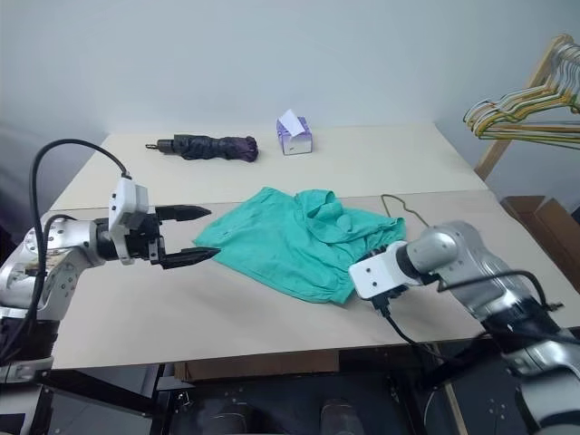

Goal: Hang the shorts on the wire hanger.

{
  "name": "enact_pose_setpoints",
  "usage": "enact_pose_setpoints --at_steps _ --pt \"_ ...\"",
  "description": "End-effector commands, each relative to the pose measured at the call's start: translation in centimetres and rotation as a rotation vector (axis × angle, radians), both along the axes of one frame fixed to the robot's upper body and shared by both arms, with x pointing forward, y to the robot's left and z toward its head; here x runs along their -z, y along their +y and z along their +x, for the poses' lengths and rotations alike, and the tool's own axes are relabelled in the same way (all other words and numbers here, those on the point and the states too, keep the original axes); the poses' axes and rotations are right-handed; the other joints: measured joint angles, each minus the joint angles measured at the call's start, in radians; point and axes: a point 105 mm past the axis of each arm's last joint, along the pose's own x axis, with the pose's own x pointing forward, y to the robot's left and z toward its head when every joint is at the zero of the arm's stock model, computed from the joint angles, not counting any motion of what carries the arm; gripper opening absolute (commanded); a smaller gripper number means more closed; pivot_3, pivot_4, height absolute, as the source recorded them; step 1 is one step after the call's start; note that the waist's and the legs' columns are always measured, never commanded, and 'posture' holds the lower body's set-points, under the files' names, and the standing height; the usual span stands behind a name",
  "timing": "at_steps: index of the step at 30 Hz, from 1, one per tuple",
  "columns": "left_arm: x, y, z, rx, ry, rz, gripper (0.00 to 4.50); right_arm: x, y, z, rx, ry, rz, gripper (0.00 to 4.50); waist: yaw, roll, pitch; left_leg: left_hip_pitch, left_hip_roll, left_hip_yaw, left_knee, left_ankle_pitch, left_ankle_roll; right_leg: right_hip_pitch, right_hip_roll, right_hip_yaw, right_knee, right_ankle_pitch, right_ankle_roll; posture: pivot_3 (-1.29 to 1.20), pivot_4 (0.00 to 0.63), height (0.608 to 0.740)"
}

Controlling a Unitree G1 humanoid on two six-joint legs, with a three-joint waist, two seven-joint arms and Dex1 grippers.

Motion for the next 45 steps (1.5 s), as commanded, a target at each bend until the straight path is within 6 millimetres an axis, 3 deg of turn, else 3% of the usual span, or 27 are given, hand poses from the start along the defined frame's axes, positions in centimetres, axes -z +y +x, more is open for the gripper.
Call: enact_pose_setpoints --at_steps 1,7,16,19,30,40,45 --pt "-0.5 -0.2 -0.1 0.024 -0.045 0.019 4.5 -2.9 1.3 -0.9 0.126 -0.137 0.091 4.35 -0.002 0.0 0.0 0.0 0.0 0.0 0.0 0.0 0.0 0.0 0.0 0.0 0.0 0.0 0.0 -0.12 0.0 0.74" --pt "-0.4 -0.8 0.1 0.045 -0.04 0.015 4.5 -0.8 5.3 -3.1 0.419 -0.091 0.219 4.44 -0.013 -0.001 -0.001 -0.001 0.002 0.0 0.002 0.0 0.0 0.0 0.002 0.0 0.0 0.0 0.0 -0.14 0.0 0.74" --pt "0.0 -1.1 0.4 0.052 -0.044 0.015 4.5 3.2 6.3 -1.2 0.542 -0.158 0.09 4.44 -0.037 -0.002 -0.002 -0.003 0.001 -0.001 0.002 0.0 0.0 -0.002 0.001 -0.001 0.0 0.0 0.0 -0.14 0.0 0.74" --pt "0.5 -1.2 0.4 0.048 -0.043 0.026 4.5 4.1 6.5 -0.6 0.549 -0.158 0.057 3.85 -0.052 -0.003 -0.002 -0.003 0.001 -0.001 0.002 0.0 0.0 -0.001 0.001 -0.002 0.0 0.0 0.0 -0.14 0.0 0.74" --pt "3.8 0.0 1.2 -0.05 -0.099 0.216 4.5 3.7 7.2 -0.4 0.516 -0.182 0.062 0.09 -0.059 -0.004 -0.003 -0.003 0.002 -0.002 0.002 0.0 0.0 -0.001 0.001 -0.002 0.0 0.0 0.0 -0.13 0.0 0.74" --pt "7.7 4.1 2.3 -0.007 -0.298 0.634 4.5 1.2 3.5 -0.5 0.453 -0.167 0.08 0.04 -0.052 -0.004 -0.003 -0.003 0.001 -0.002 0.002 0.0 0.0 -0.001 0.001 -0.003 0.0 0.0 0.0 -0.14 0.0 0.74" --pt "9.5 4.0 3.5 0.013 -0.365 0.726 4.5 0.1 2.9 -0.3 0.44 -0.175 0.113 0.04 -0.053 -0.004 -0.003 -0.003 0.001 -0.002 0.002 0.0 0.0 -0.001 0.001 -0.003 0.0 0.0 0.0 -0.15 0.0 0.74"
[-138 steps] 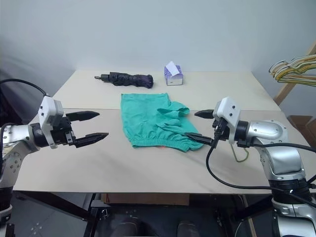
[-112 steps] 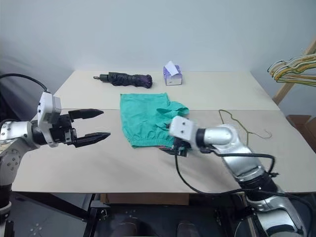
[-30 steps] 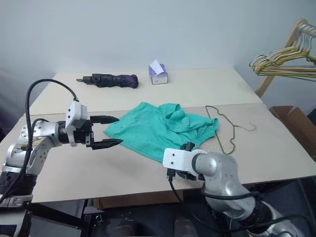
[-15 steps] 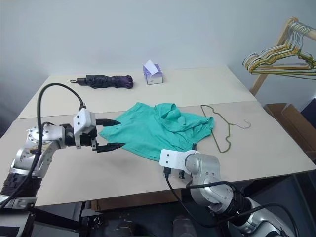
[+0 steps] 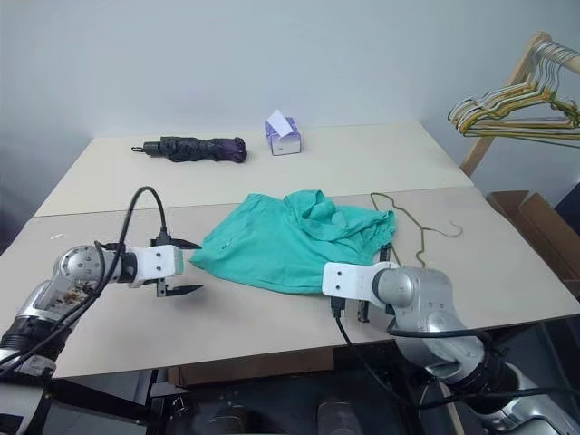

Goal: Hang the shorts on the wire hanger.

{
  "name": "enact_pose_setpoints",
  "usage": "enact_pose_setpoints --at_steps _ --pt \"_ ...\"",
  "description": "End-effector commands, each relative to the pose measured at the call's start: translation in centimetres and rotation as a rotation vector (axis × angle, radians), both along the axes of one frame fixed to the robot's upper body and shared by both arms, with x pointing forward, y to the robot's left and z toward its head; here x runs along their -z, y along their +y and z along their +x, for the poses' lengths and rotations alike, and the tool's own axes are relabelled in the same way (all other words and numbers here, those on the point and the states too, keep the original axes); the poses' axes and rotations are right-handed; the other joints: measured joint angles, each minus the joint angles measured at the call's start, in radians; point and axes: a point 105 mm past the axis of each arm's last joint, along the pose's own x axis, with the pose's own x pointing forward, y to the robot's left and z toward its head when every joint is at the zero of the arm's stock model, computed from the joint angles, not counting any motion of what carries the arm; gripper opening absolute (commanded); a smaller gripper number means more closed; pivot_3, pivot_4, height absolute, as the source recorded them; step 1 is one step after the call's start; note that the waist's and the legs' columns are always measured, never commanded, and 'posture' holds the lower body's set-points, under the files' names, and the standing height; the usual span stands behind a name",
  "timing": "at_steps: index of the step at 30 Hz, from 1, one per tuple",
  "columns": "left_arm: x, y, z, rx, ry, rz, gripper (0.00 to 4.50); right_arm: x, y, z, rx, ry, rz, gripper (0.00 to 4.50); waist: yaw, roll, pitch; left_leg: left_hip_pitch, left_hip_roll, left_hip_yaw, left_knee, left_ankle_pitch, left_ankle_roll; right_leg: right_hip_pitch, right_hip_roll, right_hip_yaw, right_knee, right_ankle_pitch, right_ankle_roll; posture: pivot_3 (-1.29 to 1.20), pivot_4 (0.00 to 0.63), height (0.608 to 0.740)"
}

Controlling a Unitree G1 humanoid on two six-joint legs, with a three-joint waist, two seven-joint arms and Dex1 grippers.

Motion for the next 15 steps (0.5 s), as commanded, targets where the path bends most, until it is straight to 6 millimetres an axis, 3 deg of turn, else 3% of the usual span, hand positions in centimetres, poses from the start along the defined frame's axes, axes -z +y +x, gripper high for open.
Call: enact_pose_setpoints --at_steps 1,5,11,15 --pt "0.2 -0.7 1.2 0.037 -0.082 0.06 4.5 -1.7 0.1 0.2 -0.025 -0.05 0.037 0.04 0.0 0.0 0.0 0.0 0.0 0.0 0.0 0.0 0.0 0.0 0.0 0.0 0.0 0.0 0.0 -0.16 0.0 0.74" --pt "1.5 -1.7 2.2 0.085 -0.08 0.137 4.5 -2.4 0.5 0.3 -0.031 -0.054 0.071 0.04 0.002 0.001 -0.001 0.0 -0.001 0.0 0.001 0.0 0.0 0.0 -0.001 -0.001 0.001 0.0 0.0 -0.16 0.0 0.74" --pt "2.8 -1.5 4.5 0.061 -0.131 0.287 4.5 -2.7 0.5 0.7 -0.03 -0.074 0.073 0.04 0.003 0.002 -0.003 0.004 -0.002 -0.001 0.001 0.0 0.0 0.006 -0.001 -0.002 0.0 -0.002 0.004 -0.17 0.0 0.74" --pt "2.6 -2.0 6.2 0.006 -0.177 0.296 3.53 -2.9 0.2 0.9 -0.025 -0.083 0.067 0.0 0.002 0.003 -0.004 0.012 -0.002 -0.001 0.0 -0.001 0.002 0.015 -0.001 -0.003 -0.002 -0.007 0.012 -0.17 0.0 0.74"
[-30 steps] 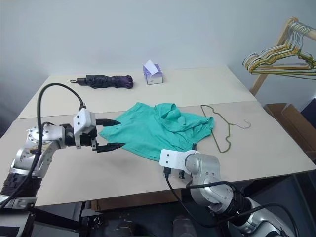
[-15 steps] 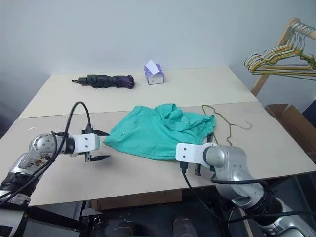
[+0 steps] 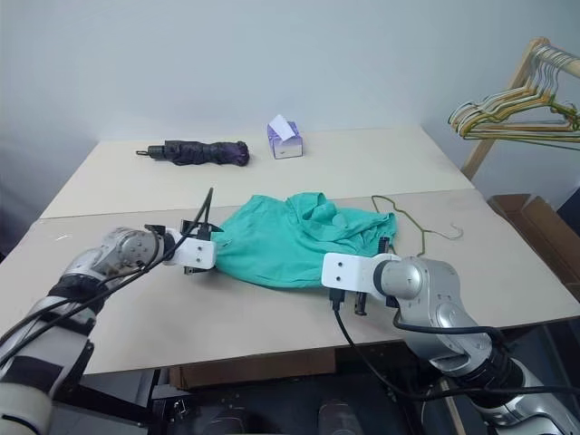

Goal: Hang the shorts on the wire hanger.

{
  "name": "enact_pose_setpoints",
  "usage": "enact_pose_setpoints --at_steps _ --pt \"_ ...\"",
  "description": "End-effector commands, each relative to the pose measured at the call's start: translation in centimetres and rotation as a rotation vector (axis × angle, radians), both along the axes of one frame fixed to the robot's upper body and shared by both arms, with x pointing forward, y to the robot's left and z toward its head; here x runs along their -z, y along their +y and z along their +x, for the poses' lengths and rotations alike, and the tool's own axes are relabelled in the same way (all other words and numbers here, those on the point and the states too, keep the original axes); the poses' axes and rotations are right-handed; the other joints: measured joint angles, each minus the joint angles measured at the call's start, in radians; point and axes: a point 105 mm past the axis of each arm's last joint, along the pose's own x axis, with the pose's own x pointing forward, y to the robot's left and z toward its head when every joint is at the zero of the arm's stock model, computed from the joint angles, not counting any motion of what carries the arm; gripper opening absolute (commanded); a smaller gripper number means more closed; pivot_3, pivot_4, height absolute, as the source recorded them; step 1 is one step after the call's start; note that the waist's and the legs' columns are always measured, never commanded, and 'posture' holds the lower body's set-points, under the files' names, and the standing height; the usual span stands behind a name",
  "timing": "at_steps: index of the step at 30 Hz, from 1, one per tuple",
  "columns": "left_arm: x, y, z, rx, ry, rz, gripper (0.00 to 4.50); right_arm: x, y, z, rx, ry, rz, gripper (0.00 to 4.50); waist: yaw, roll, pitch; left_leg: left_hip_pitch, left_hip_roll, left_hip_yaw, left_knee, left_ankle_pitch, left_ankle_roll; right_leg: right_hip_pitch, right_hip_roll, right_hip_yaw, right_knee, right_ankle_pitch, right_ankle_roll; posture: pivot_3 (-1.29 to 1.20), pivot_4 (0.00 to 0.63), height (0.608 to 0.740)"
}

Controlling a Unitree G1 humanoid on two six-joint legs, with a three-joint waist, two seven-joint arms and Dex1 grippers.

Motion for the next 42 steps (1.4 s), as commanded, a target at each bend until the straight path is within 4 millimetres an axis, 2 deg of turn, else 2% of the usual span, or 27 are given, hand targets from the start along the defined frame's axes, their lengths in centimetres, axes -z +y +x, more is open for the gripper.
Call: enact_pose_setpoints --at_steps 1,11,15,17,21,25,30,34,36,38,40,42 --pt "1.1 0.4 0.9 -0.062 -0.014 0.04 3.25 -1.8 -0.2 0.6 -0.004 -0.074 0.008 0.0 0.001 0.001 -0.001 0.0 0.0 0.0 0.0 0.0 0.0 0.0 0.0 0.0 0.0 0.0 0.0 -0.18 0.0 0.74" --pt "-0.6 -1.0 2.6 -0.053 -0.096 0.022 0.06 -2.1 -0.5 1.2 -0.017 -0.1 -0.003 0.0 -0.006 0.001 0.0 -0.005 -0.001 -0.001 0.001 0.0 0.0 -0.004 -0.002 -0.001 0.0 0.0 0.0 -0.18 0.0 0.74" --pt "-1.3 -0.6 2.5 -0.039 -0.098 0.023 0.02 -2.3 -0.5 1.6 -0.038 -0.119 -0.002 0.0 -0.007 0.0 0.0 -0.006 -0.002 -0.001 0.001 0.0 0.0 -0.004 -0.002 -0.001 0.0 0.0 0.0 -0.17 0.0 0.74" --pt "-1.8 0.0 1.4 0.02 -0.024 0.01 0.02 -2.7 -0.5 1.9 -0.092 -0.143 0.011 0.0 -0.009 0.0 0.0 -0.006 -0.002 -0.001 0.0 0.0 0.0 -0.004 -0.002 -0.001 0.0 0.0 0.0 -0.17 0.0 0.74" --pt "-3.2 1.8 -1.7 0.142 0.12 0.018 0.02 -3.6 -0.3 1.7 -0.296 -0.183 0.066 0.0 -0.031 0.0 0.001 -0.006 -0.002 -0.001 -0.001 0.0 0.0 -0.006 -0.002 -0.001 0.0 0.001 -0.001 -0.15 0.0 0.74" --pt "-4.5 3.4 -5.6 0.241 0.244 0.027 0.02 -4.0 -0.9 0.3 -0.448 -0.1 0.126 0.0 -0.036 0.0 0.001 -0.005 -0.002 -0.001 -0.001 0.0 0.0 -0.005 -0.003 0.0 0.0 0.004 -0.007 -0.12 0.0 0.74" --pt "-7.0 2.8 -11.8 0.3 0.49 -0.149 0.02 -5.0 -1.8 -2.5 -0.581 0.139 0.181 0.0 -0.044 0.001 0.002 -0.005 0.0 -0.001 -0.001 0.0 0.0 -0.005 -0.002 0.001 0.002 0.004 -0.008 -0.08 0.0 0.74" --pt "-8.4 2.5 -14.9 0.296 0.595 -0.196 0.02 -5.5 -2.6 -4.1 -0.678 0.294 0.166 0.0 -0.023 0.002 0.002 0.0 0.003 0.0 -0.001 -0.001 0.001 -0.001 0.0 0.001 0.001 0.003 -0.008 -0.05 0.0 0.74" --pt "-8.7 2.2 -15.3 0.269 0.609 -0.244 0.02 -5.6 -2.6 -3.5 -0.688 0.293 0.157 0.0 -0.01 0.003 0.003 0.003 0.006 0.001 -0.002 -0.001 0.002 0.001 0.001 0.001 0.001 0.0 -0.006 -0.03 0.0 0.74" --pt "-8.8 1.8 -14.6 0.231 0.568 -0.289 0.02 -5.9 -2.3 -2.1 -0.683 0.25 0.152 0.0 0.001 0.004 0.003 0.007 0.006 0.003 -0.004 -0.001 0.002 0.003 0.002 0.002 0.001 -0.002 -0.005 -0.01 0.0 0.74" --pt "-9.1 1.4 -12.9 0.181 0.483 -0.345 0.02 -6.7 -1.7 0.1 -0.659 0.177 0.153 0.0 0.01 0.005 0.003 0.008 0.006 0.004 -0.004 -0.001 0.002 0.003 0.003 0.003 0.001 -0.002 -0.005 -0.01 0.0 0.74" --pt "-10.2 0.9 -10.0 0.084 0.382 -0.465 0.02 -7.9 -1.5 2.9 -0.607 0.099 0.133 0.0 0.025 0.005 0.003 0.007 0.006 0.004 -0.004 -0.001 0.002 0.001 0.003 0.003 0.001 -0.002 -0.005 0.01 0.0 0.74"
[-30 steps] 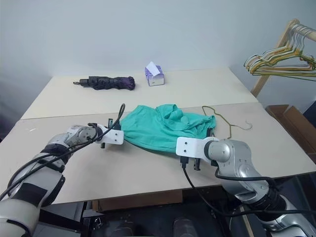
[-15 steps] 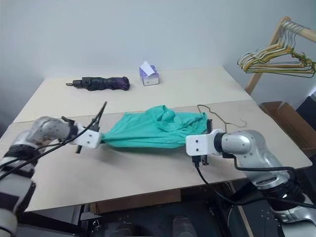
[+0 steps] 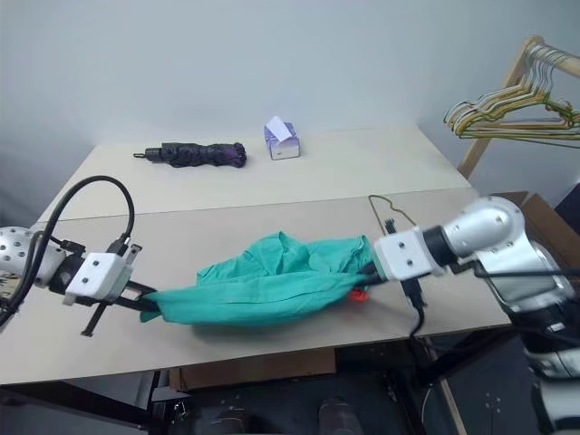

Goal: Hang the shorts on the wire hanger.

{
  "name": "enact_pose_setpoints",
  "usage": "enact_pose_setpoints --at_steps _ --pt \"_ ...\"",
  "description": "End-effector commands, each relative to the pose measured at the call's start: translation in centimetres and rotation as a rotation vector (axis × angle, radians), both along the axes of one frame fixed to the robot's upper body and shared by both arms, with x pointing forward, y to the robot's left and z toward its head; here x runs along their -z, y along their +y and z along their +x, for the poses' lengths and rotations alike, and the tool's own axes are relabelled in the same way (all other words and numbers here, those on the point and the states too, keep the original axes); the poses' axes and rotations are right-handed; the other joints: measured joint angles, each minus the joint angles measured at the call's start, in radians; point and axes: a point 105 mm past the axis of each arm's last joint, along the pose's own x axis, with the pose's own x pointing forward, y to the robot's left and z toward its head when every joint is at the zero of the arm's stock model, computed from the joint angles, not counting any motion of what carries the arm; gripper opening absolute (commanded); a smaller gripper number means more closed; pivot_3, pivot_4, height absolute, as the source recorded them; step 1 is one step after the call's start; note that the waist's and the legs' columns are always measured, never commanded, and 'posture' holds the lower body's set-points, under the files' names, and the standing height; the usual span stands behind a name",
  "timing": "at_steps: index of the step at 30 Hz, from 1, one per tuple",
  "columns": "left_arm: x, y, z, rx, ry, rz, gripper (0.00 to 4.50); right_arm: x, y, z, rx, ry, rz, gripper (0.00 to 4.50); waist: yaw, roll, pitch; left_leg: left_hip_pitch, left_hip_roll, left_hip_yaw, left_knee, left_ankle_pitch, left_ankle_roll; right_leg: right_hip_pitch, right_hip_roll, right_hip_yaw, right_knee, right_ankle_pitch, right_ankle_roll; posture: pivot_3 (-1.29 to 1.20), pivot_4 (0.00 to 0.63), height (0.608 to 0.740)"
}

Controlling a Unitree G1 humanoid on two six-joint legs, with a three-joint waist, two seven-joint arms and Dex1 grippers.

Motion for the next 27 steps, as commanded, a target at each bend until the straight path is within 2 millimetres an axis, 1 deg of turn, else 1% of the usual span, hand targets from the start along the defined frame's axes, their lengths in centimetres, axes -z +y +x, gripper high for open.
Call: enact_pose_setpoints --at_steps 1,2,3,4,5,6,7,8,9,10,11,12,13,15,16,17,18,19,21,22,23,24,25,27 --pt "-2.9 -0.2 5.3 -0.256 -0.165 -0.137 0.02 -2.5 -0.2 5.0 0.111 -0.182 -0.044 0.0 0.01 0.0 0.0 0.0 0.0 0.0 0.001 0.0 0.0 0.0 0.0 0.0 0.001 0.0 0.0 0.01 0.0 0.74" --pt "-3.7 -0.2 7.3 -0.347 -0.22 -0.181 0.02 -3.1 -0.3 6.5 0.144 -0.233 -0.072 0.0 0.017 0.0 0.0 -0.001 -0.002 0.0 0.002 0.0 0.0 -0.001 -0.001 0.0 0.001 0.0 0.0 0.01 0.0 0.74" --pt "-5.1 -0.1 10.2 -0.472 -0.308 -0.238 0.02 -4.8 -0.1 9.4 0.276 -0.324 -0.038 0.0 0.025 0.0 0.0 -0.003 -0.002 -0.001 0.003 0.0 0.0 -0.002 -0.001 0.0 0.002 0.003 -0.004 0.02 0.0 0.74" --pt "-6.1 0.0 12.0 -0.551 -0.364 -0.271 0.02 -6.0 0.1 11.3 0.365 -0.387 -0.014 0.0 0.032 0.0 0.0 -0.004 -0.003 -0.001 0.004 0.0 0.0 -0.003 -0.001 0.0 0.002 0.005 -0.008 0.02 0.0 0.74" --pt "-7.3 0.2 13.8 -0.642 -0.423 -0.307 0.02 -7.5 0.2 13.4 0.483 -0.452 0.04 0.0 0.036 0.0 0.0 -0.004 -0.004 -0.001 0.004 0.0 0.0 -0.003 -0.001 0.0 0.003 0.005 -0.008 0.02 0.0 0.74" --pt "-8.7 0.6 15.5 -0.733 -0.493 -0.335 0.02 -9.0 0.3 14.9 0.567 -0.53 0.081 0.0 0.036 0.0 0.0 -0.006 -0.004 -0.002 0.004 0.0 0.0 -0.005 -0.001 0.0 0.002 0.006 -0.009 0.02 0.0 0.74" --pt "-9.7 1.0 16.7 -0.805 -0.545 -0.347 0.02 -10.1 0.3 15.9 0.613 -0.594 0.102 0.0 0.037 -0.001 0.0 -0.007 -0.005 -0.003 0.004 0.001 -0.002 -0.006 -0.002 0.0 0.004 0.006 -0.009 0.02 0.0 0.74" --pt "-11.7 2.0 18.3 -0.921 -0.676 -0.348 0.02 -12.0 0.4 16.9 0.663 -0.725 0.144 0.0 0.038 -0.002 -0.001 -0.01 -0.007 -0.003 0.004 0.002 -0.003 -0.011 -0.003 0.001 0.004 0.006 -0.009 0.02 0.0 0.74" --pt "-13.2 2.6 19.1 -0.99 -0.768 -0.343 0.02 -13.2 0.5 17.4 0.686 -0.814 0.171 0.0 0.039 -0.003 -0.001 -0.015 -0.008 -0.004 0.003 0.005 -0.008 -0.018 -0.004 0.002 0.006 0.006 -0.01 0.02 0.0 0.74" --pt "-15.4 3.6 19.8 -1.077 -0.894 -0.335 0.02 -15.2 0.7 17.8 0.739 -0.923 0.264 0.0 0.04 -0.004 0.0 -0.019 -0.008 -0.004 0.004 0.006 -0.01 -0.022 -0.005 0.002 0.008 0.006 -0.01 0.02 0.0 0.74" --pt "-17.0 4.1 20.1 -1.131 -0.979 -0.33 0.02 -16.4 0.8 17.9 0.776 -0.993 0.331 0.0 0.04 -0.004 -0.001 -0.023 -0.009 -0.004 0.003 0.007 -0.012 -0.027 -0.005 0.002 0.009 0.006 -0.01 0.02 0.0 0.74" --pt "-19.3 4.6 20.1 -1.187 -1.064 -0.378 0.02 -18.1 0.7 17.9 0.826 -1.06 0.436 0.0 0.038 -0.005 -0.001 -0.028 -0.009 -0.003 0.002 0.008 -0.014 -0.033 -0.006 0.004 0.01 0.007 -0.01 0.02 0.0 0.74" --pt "-20.8 4.8 19.9 -1.224 -1.119 -0.415 0.02 -19.2 0.6 17.7 0.86 -1.104 0.506 0.0 0.037 -0.005 -0.001 -0.031 -0.01 -0.002 0.002 0.009 -0.015 -0.037 -0.006 0.005 0.011 0.007 -0.01 0.02 0.0 0.74" --pt "-23.7 4.9 19.2 -1.235 -1.26 -0.453 0.02 -21.6 0.1 16.9 0.894 -1.217 0.669 0.0 0.036 -0.005 0.0 -0.033 -0.01 -0.001 -0.001 0.01 -0.017 -0.039 -0.007 0.007 0.014 0.007 -0.01 0.02 0.0 0.74" --pt "-24.9 4.6 18.8 -1.218 -1.304 -0.489 0.02 -22.3 -0.5 16.4 0.907 -1.27 0.715 0.0 0.037 -0.005 0.0 -0.033 -0.01 -0.001 -0.002 0.01 -0.016 -0.039 -0.007 0.007 0.015 0.007 -0.01 0.02 0.0 0.74" --pt "-25.7 4.5 18.5 -1.206 -1.331 -0.517 0.02 -22.8 -0.9 16.1 0.916 -1.306 0.743 0.0 0.039 -0.005 0.0 -0.033 -0.011 -0.001 -0.002 0.009 -0.015 -0.04 -0.007 0.007 0.016 0.007 -0.01 0.02 0.0 0.74" --pt "-25.9 3.8 18.3 -1.149 -1.34 -0.532 0.02 -22.6 -1.3 15.9 0.9 -1.321 0.754 0.0 0.039 -0.005 0.0 -0.033 -0.011 -0.001 -0.002 0.009 -0.014 -0.039 -0.007 0.007 0.015 0.006 -0.01 0.0 0.0 0.74" --pt "-25.7 3.2 18.2 -1.086 -1.338 -0.531 0.02 -22.0 -1.7 15.9 0.891 -1.309 0.75 0.0 0.038 -0.005 0.0 -0.032 -0.011 -0.001 -0.002 0.008 -0.014 -0.039 -0.007 0.007 0.015 0.006 -0.01 0.0 0.0 0.74" --pt "-24.4 2.1 18.3 -0.973 -1.303 -0.5 0.02 -20.4 -2.2 16.1 0.856 -1.271 0.716 0.0 0.038 -0.005 0.0 -0.03 -0.011 0.0 -0.002 0.007 -0.012 -0.036 -0.007 0.007 0.009 0.006 -0.009 0.0 0.0 0.74" --pt "-23.1 1.4 18.2 -0.895 -1.271 -0.475 0.02 -18.8 -2.3 16.3 0.824 -1.232 0.675 0.0 0.037 -0.005 0.0 -0.029 -0.011 0.0 -0.002 0.007 -0.012 -0.034 -0.007 0.007 0.009 0.006 -0.009 -0.01 0.0 0.74" --pt "-21.2 0.8 18.1 -0.816 -1.224 -0.437 0.02 -16.8 -2.5 16.4 0.784 -1.185 0.626 0.0 0.033 -0.005 -0.001 -0.027 -0.012 0.0 -0.001 0.007 -0.012 -0.032 -0.007 0.007 0.01 0.007 -0.009 -0.01 0.0 0.74" --pt "-19.5 0.3 17.8 -0.74 -1.184 -0.404 0.02 -14.8 -2.5 16.5 0.74 -1.127 0.58 0.0 0.03 -0.005 -0.001 -0.022 -0.012 0.0 -0.002 0.007 -0.012 -0.026 -0.007 0.007 0.008 0.007 -0.009 -0.01 0.0 0.74" --pt "-18.4 0.0 17.4 -0.691 -1.158 -0.383 0.02 -13.5 -2.6 16.4 0.71 -1.089 0.552 0.0 0.027 -0.005 -0.001 -0.014 -0.011 0.0 -0.002 0.006 -0.01 -0.017 -0.007 0.006 0.008 0.006 -0.008 -0.01 0.0 0.74" --pt "-14.7 -0.2 16.0 -0.593 -1.054 -0.32 0.02 -9.1 -2.6 15.7 0.612 -0.97 0.463 0.0 0.01 -0.005 -0.001 -0.01 -0.011 0.001 -0.003 0.006 -0.009 -0.014 -0.007 0.007 0.007 0.006 -0.008 0.0 0.0 0.74"
